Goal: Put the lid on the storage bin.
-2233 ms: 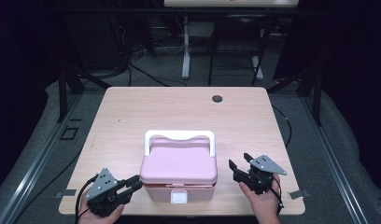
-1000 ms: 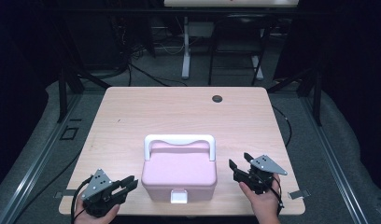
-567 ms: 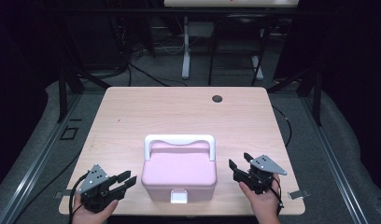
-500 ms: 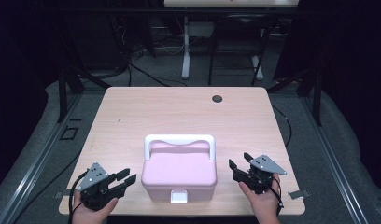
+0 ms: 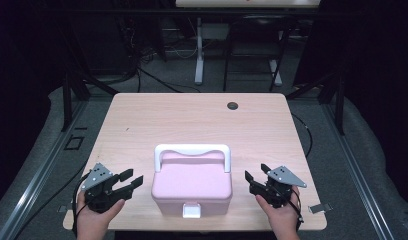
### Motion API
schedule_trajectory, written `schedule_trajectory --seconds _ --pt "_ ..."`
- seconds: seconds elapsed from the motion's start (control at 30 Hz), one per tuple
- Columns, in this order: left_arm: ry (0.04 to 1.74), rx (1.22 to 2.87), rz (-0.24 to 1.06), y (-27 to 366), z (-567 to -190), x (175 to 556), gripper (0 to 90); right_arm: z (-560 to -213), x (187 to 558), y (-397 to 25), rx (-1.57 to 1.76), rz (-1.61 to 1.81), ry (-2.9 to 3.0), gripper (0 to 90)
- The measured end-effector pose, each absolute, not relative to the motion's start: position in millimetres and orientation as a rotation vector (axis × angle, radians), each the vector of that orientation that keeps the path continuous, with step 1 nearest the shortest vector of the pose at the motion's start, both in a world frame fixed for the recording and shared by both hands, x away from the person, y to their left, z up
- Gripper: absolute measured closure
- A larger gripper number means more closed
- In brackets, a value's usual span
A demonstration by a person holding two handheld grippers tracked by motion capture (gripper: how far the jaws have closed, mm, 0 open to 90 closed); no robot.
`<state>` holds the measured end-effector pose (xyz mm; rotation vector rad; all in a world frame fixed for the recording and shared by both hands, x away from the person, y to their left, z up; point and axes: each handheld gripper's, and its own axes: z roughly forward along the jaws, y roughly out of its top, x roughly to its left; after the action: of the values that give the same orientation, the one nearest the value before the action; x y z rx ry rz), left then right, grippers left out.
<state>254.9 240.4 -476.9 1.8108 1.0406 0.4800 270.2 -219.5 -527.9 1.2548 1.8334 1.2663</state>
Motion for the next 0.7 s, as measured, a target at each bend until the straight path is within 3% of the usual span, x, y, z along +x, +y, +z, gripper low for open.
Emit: schedule_trajectory --seconds 0.7 --pt "1.143 1.769 0.486 242 -491 293 52.3 -529 271 -220 1.261 1.262 1.835 35.7"
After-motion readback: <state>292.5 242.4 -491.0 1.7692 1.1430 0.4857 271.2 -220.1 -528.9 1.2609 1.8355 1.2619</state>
